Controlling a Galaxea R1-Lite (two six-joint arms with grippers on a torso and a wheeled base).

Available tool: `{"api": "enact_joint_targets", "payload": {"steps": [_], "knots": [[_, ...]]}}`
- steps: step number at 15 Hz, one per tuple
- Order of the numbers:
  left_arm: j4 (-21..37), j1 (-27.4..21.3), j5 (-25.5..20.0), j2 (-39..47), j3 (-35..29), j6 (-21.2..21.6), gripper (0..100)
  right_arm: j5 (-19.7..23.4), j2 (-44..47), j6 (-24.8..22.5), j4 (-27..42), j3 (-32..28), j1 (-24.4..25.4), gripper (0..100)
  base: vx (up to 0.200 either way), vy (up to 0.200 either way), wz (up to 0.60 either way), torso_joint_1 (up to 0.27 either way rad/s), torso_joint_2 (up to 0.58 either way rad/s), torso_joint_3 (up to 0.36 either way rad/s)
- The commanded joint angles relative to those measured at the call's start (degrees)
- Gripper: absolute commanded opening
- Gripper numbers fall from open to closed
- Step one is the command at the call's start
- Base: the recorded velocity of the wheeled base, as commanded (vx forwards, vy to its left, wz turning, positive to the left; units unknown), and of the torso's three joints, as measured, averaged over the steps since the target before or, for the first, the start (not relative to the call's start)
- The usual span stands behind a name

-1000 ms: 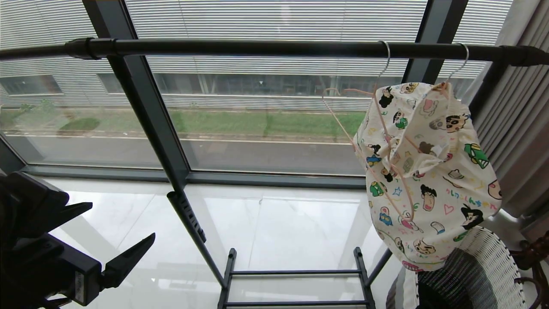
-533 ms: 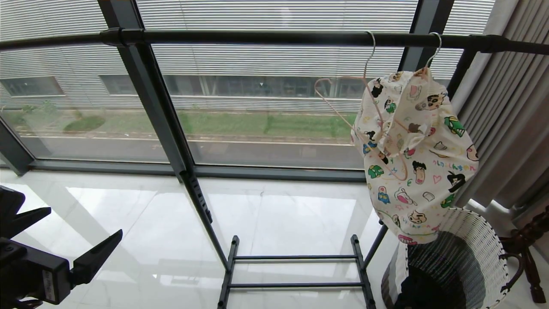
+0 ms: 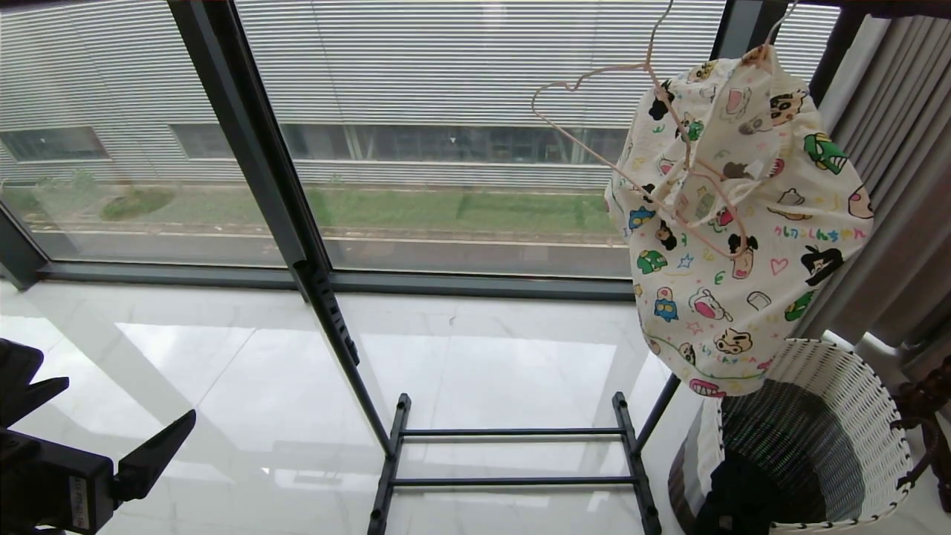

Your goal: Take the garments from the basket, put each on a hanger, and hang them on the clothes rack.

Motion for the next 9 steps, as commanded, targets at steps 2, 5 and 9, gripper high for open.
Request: {"api": "enact_joint_targets", "payload": {"steps": [2,5,9], "knots": [[0.1,0.2,0.0,-0.8,0.4,-0.3,100,0.0,0.2,-0.2,0.1,0.2,0.0,100,0.000,0.000,0.00,-0.193,0.49,0.281],[0.0,0.2,0.0,-0.8,0.5,-0.4,100,0.0,0.1,-0.9,0.1,1.4,0.0,100,0.000,0.000,0.00,-0.180,0.47,0.289],[0.0,0.2,0.0,-0.9,0.6,-0.4,100,0.0,0.0,-2.9,0.0,2.2,0.0,100,0.000,0.000,0.00,-0.162,0.46,0.298]]}}
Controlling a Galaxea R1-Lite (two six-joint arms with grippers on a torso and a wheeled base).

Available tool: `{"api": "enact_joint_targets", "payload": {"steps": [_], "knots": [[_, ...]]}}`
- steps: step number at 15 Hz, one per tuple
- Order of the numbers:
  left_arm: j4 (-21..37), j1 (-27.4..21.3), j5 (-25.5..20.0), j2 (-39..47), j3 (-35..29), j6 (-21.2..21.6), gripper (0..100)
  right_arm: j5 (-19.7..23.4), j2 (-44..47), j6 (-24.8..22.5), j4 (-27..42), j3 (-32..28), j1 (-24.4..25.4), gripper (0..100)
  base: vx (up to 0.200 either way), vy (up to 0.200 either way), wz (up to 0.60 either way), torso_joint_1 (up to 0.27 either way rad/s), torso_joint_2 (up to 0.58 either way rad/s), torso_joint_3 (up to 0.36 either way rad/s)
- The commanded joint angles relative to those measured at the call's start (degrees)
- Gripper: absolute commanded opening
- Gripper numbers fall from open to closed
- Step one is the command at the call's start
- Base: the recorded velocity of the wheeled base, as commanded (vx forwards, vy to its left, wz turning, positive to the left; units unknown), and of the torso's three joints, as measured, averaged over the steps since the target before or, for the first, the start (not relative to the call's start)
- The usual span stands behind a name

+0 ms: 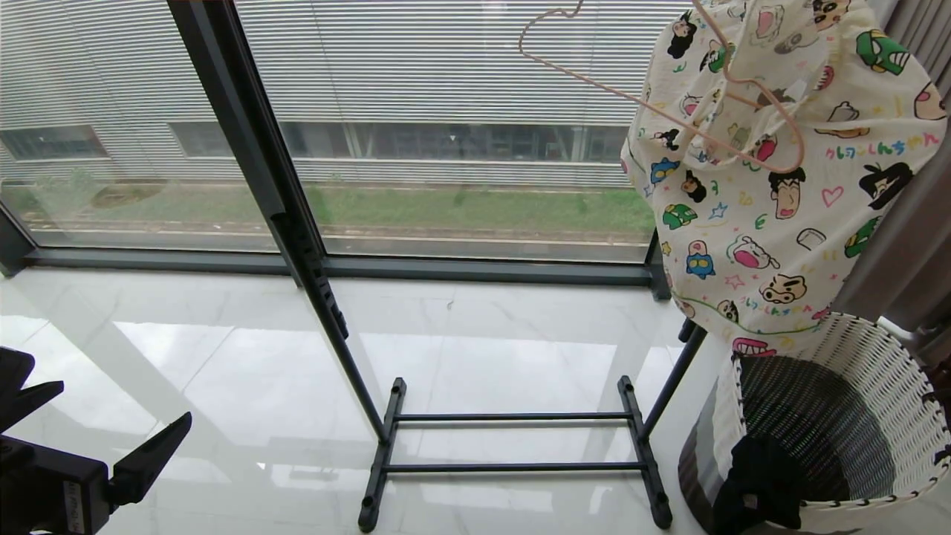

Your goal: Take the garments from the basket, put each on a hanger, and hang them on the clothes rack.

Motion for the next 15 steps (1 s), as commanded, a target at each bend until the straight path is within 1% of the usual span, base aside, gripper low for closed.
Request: {"api": "enact_joint_targets", "payload": {"steps": [1,5,8,10,12,14,15], "knots": [[0.0,0.0,0.0,0.0,0.0,0.0,100,0.1,0.2,-0.7,0.0,0.5,0.0,100,0.000,0.000,0.00,-0.144,0.46,0.320],[0.0,0.3,0.0,0.0,-0.1,0.0,100,-0.2,0.2,-2.0,0.0,1.8,0.0,100,0.000,0.000,0.00,-0.116,0.40,0.287],[0.0,0.3,-0.1,-0.1,-0.1,0.1,100,-0.3,0.0,-2.2,0.0,1.9,0.0,100,0.000,0.000,0.00,-0.019,0.07,0.054],[0.1,0.3,-0.5,-1.4,0.1,0.4,100,-0.2,-1.1,-4.0,0.0,3.1,0.0,100,0.000,0.000,0.00,0.000,0.00,0.000],[0.1,0.0,-0.5,-2.3,1.5,0.6,100,0.1,-2.9,-6.6,0.0,5.7,0.1,100,0.000,-0.200,0.00,-0.002,0.00,0.010],[0.1,0.0,-0.5,-3.0,1.9,0.6,100,0.8,-4.2,-8.0,0.2,8.0,0.2,100,0.000,-0.200,0.00,-0.005,0.01,0.007],[0.1,0.0,-0.5,-3.1,1.9,0.6,100,2.3,-4.6,-8.4,0.2,9.7,0.3,100,0.000,-0.200,0.00,0.002,0.01,0.002]]}}
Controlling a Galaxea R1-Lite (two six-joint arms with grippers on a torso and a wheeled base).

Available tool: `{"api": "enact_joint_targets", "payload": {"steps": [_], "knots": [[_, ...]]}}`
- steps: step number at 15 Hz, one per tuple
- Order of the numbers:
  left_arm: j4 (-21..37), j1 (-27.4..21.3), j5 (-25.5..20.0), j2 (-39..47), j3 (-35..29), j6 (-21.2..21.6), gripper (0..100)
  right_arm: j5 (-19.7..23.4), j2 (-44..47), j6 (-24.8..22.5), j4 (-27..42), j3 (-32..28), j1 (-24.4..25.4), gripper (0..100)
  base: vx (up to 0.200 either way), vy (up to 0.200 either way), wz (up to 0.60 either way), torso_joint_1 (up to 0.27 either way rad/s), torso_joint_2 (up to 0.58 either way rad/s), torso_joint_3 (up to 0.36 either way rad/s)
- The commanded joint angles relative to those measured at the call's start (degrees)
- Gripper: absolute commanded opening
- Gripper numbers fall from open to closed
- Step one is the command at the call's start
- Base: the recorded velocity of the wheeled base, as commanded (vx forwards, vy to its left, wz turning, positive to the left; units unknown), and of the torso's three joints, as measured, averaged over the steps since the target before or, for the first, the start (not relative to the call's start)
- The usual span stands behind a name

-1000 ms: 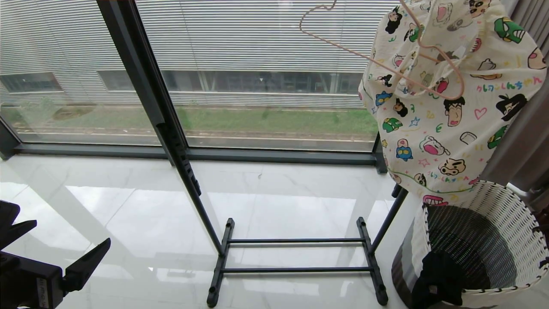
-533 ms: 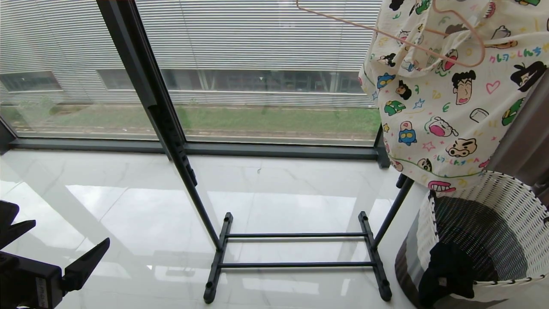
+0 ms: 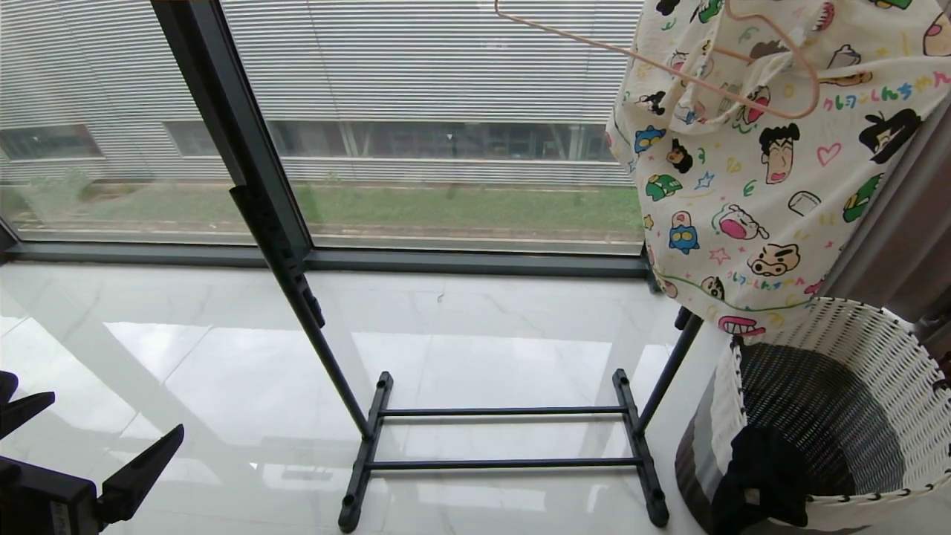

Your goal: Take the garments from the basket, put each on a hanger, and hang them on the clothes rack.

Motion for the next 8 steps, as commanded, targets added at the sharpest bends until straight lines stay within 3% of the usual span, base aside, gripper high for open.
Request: {"api": "enact_joint_targets", "payload": {"steps": [1,2,5,8], "knots": [[0.0,0.0,0.0,-0.4,0.1,0.0,100,2.9,-0.9,-1.0,0.0,3.1,0.4,100,0.000,-0.200,0.00,-0.002,0.00,0.007],[-0.1,0.0,0.0,-0.3,0.1,0.0,100,5.4,-0.8,-2.6,0.0,4.6,0.5,100,0.000,-0.200,0.00,-0.002,0.00,0.017],[0.0,0.0,0.1,-0.3,0.1,-0.2,100,12.8,1.7,-7.5,0.0,8.0,3.8,100,0.000,0.000,0.00,0.000,0.00,0.000],[0.0,0.0,0.1,-0.2,-0.1,-0.2,100,14.3,11.6,-9.9,-1.4,7.9,10.7,100,0.000,0.000,0.00,0.000,0.00,0.000]]}}
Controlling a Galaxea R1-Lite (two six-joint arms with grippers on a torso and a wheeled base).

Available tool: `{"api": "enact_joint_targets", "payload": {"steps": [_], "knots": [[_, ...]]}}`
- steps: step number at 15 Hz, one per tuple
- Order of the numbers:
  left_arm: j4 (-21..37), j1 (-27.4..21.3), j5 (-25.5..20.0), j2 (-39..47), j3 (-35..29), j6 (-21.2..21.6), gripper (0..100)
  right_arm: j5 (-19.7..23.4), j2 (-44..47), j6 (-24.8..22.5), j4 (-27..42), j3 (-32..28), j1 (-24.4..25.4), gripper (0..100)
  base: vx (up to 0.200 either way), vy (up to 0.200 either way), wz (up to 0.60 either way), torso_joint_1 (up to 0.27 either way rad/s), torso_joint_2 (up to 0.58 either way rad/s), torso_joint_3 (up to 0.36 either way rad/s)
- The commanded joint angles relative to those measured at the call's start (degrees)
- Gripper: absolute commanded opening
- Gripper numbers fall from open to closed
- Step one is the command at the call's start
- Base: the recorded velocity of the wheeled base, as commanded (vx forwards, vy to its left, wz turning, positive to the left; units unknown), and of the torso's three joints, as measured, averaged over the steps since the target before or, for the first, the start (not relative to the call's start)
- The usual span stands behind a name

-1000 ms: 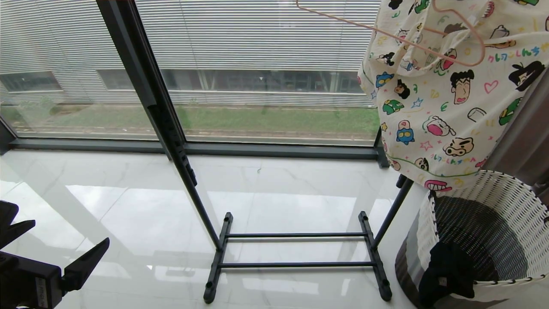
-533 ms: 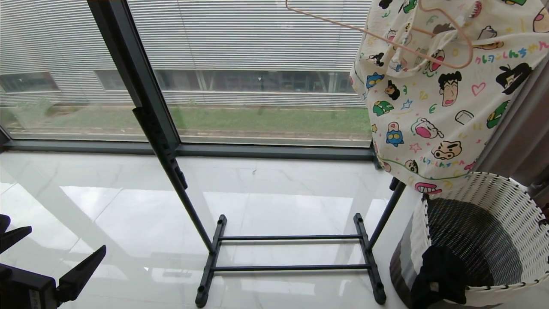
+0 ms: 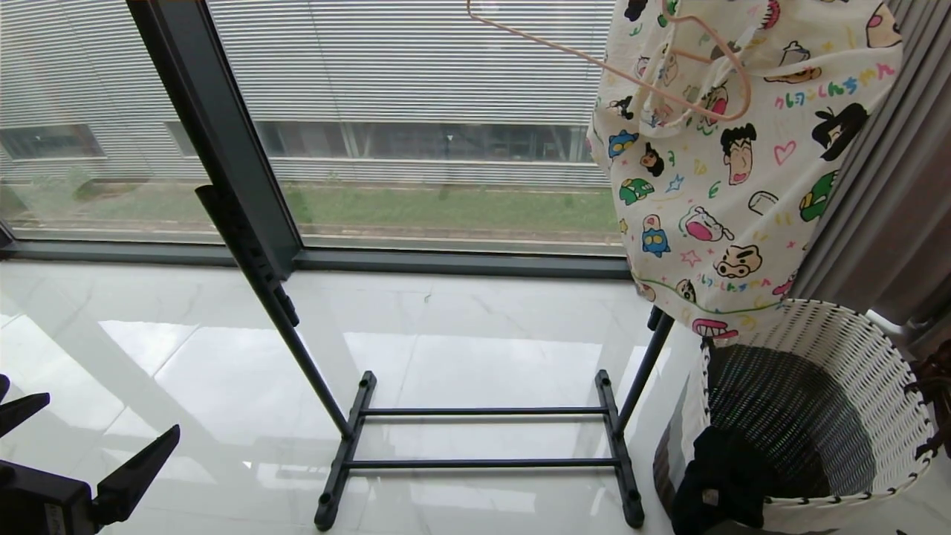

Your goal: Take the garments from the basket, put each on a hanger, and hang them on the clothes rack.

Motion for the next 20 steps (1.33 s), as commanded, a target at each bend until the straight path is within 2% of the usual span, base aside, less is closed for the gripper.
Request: {"api": "enact_joint_targets", "payload": {"steps": [1,5,9,13,15,18,20], "knots": [[-0.1,0.0,0.0,0.0,-0.9,-0.1,100,0.4,10.7,-0.4,-3.7,0.3,6.2,100,0.000,0.000,0.00,0.000,0.00,0.000],[-0.1,0.0,0.1,0.0,-3.1,-0.2,100,0.2,25.3,-0.2,-11.5,1.7,13.9,100,0.000,0.000,0.00,0.000,0.00,0.000],[-0.1,0.1,0.2,-0.1,-3.1,-0.3,100,-1.6,37.2,-0.4,-25.9,5.7,14.2,100,0.000,0.000,0.00,0.000,0.00,0.000],[-0.1,0.1,0.2,-0.1,-3.2,-0.2,100,-2.6,42.6,-0.1,-27.7,6.4,14.1,100,0.000,0.000,0.00,0.000,0.00,0.000],[-0.1,0.2,0.2,-0.1,-3.5,-0.2,100,-3.0,46.3,0.0,-33.2,6.4,13.5,100,0.000,0.000,0.00,0.000,0.00,0.000],[-0.1,0.2,0.3,-0.1,-3.2,-0.2,100,-6.4,53.2,0.0,-44.4,6.3,13.3,100,0.000,0.000,0.00,0.000,0.00,0.000],[-0.1,0.2,0.3,-0.1,-3.2,-0.3,100,-10.0,55.5,0.0,-48.4,6.3,13.3,100,0.000,0.000,0.00,0.000,0.00,0.000]]}}
